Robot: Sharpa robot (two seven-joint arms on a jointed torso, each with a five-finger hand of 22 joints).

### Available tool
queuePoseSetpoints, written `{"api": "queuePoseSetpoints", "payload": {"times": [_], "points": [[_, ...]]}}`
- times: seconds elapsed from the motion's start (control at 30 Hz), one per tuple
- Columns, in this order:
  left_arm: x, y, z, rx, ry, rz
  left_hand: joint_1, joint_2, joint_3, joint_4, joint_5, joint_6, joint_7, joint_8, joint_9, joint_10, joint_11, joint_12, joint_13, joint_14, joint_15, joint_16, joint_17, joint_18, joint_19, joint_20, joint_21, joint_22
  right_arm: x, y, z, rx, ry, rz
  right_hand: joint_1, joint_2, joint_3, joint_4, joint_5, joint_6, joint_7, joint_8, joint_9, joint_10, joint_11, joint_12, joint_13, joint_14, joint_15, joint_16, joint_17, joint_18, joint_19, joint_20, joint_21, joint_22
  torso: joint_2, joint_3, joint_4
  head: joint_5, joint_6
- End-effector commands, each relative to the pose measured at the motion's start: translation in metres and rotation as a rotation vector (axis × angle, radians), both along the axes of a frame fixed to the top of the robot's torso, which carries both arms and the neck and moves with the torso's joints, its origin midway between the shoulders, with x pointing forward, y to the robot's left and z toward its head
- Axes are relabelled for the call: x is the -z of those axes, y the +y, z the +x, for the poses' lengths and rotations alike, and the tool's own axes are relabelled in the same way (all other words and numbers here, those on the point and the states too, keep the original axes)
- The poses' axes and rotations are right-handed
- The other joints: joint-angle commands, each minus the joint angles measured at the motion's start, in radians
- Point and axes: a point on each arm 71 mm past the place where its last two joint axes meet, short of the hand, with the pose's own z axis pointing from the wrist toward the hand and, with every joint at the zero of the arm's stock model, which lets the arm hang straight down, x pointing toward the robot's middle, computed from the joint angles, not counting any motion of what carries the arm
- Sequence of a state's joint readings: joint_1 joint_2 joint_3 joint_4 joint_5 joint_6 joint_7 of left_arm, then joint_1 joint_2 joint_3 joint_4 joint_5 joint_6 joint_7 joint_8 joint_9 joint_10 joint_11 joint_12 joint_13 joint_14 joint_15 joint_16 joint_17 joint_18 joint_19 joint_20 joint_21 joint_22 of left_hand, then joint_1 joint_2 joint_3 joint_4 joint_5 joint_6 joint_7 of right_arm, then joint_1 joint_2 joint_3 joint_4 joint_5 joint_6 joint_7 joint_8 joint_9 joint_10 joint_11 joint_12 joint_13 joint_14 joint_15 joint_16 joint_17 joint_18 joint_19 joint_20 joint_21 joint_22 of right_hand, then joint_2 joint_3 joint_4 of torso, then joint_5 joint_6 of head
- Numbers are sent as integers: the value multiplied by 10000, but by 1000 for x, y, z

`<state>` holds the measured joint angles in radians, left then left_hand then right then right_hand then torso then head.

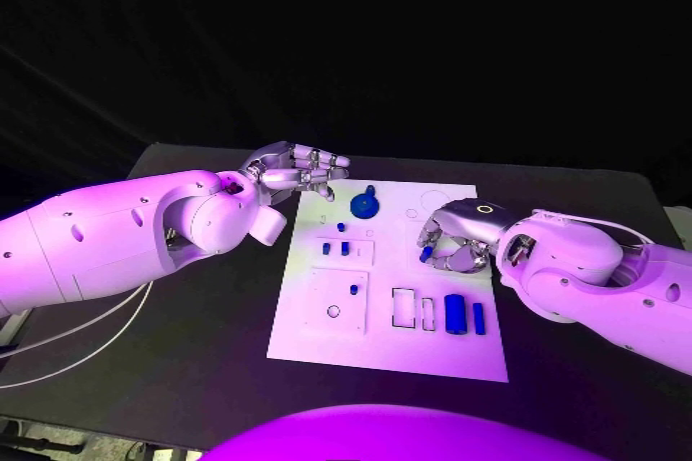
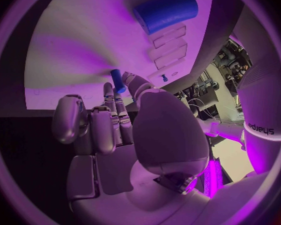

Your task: Assemble the parts on the task board

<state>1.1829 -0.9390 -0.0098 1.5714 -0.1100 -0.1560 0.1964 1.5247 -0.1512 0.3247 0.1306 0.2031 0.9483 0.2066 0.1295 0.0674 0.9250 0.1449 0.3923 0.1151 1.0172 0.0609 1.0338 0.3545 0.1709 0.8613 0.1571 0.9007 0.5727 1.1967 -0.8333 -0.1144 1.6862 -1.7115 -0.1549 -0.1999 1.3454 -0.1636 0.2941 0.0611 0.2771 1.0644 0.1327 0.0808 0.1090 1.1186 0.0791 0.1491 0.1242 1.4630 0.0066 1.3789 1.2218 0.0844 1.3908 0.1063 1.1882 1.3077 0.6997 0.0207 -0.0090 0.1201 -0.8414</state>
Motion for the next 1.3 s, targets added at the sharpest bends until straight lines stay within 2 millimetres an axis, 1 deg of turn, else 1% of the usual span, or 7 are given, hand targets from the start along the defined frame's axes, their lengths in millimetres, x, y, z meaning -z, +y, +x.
{"api": "queuePoseSetpoints", "payload": {"times": [0.03,0.2,0.43,0.57,0.77,1.1,1.3], "points": [[-1,-2,-1,189,4,-116,-59,49,-21,-72,-3,-73,25,60,4,-90,-9,83,15,-44,55,-57,-19,126,-33,9,-42,-17,2,2,-1,-165,190,-25,43,117,101,38,36,138,-8,40,13,153,-22,67,17,422,-87,55,58,-54,93,-15,123,809,-3,4,-1,19,-17],[-1,-2,-1,197,12,-112,-59,49,-21,-72,-3,-73,25,60,4,-90,-9,83,15,-44,55,-57,-19,126,-33,9,-42,-17,3,4,0,-173,228,-2,149,266,302,28,-9,383,-64,135,56,613,-133,222,58,468,-175,157,207,-103,229,-85,368,951,-5,-1,-6,17,-26],[-1,-2,-1,201,27,-104,-64,52,-20,-74,-3,-74,25,63,4,-93,-9,89,16,-44,56,-57,-21,126,-33,10,-43,-18,3,4,0,-151,242,-16,277,422,522,-24,-134,753,-170,299,142,992,-261,302,103,496,-278,231,308,-137,318,-179,532,1057,-5,5,-10,25,-37],[-1,-2,-1,201,37,-98,-65,53,-20,-74,-2,-74,25,63,4,-93,-9,90,16,-44,56,-58,-22,126,-33,10,-43,-18,3,4,0,-99,135,-99,461,594,732,-155,-454,1027,-260,435,235,1206,-350,305,144,515,-359,286,385,-164,383,-256,661,1143,-9,1,-5,13,-46],[-1,-1,-1,206,54,-90,-65,53,-20,-74,-2,-74,25,63,4,-93,-9,90,16,-44,56,-58,-22,126,-33,10,-43,-18,2,3,2,-4,-139,-178,705,745,979,-377,-591,1162,-247,516,319,1297,-371,243,164,523,-386,320,433,-184,420,-301,741,1205,-12,3,-1,1,-60],[-1,-1,-1,211,62,-83,-67,57,-17,-78,-2,-76,25,67,5,-98,-9,97,16,-45,55,-59,-25,127,-33,10,-45,-19,-6,6,-6,-187,-659,416,791,786,1179,-567,-527,1184,-201,543,396,1408,-355,162,187,541,-377,375,513,-231,517,-311,961,1335,-22,2,-12,4,-55],[0,-1,0,203,60,-77,-67,57,-17,-78,-2,-76,25,67,5,-98,-9,97,16,-45,55,-59,-25,127,-33,10,-45,-19,-19,7,-13,-315,-938,775,774,765,1195,-587,-491,1181,-195,544,408,1417,-350,143,190,544,-374,383,522,-242,539,-310,1010,1363,-36,-13,-10,-19,-10]]}}
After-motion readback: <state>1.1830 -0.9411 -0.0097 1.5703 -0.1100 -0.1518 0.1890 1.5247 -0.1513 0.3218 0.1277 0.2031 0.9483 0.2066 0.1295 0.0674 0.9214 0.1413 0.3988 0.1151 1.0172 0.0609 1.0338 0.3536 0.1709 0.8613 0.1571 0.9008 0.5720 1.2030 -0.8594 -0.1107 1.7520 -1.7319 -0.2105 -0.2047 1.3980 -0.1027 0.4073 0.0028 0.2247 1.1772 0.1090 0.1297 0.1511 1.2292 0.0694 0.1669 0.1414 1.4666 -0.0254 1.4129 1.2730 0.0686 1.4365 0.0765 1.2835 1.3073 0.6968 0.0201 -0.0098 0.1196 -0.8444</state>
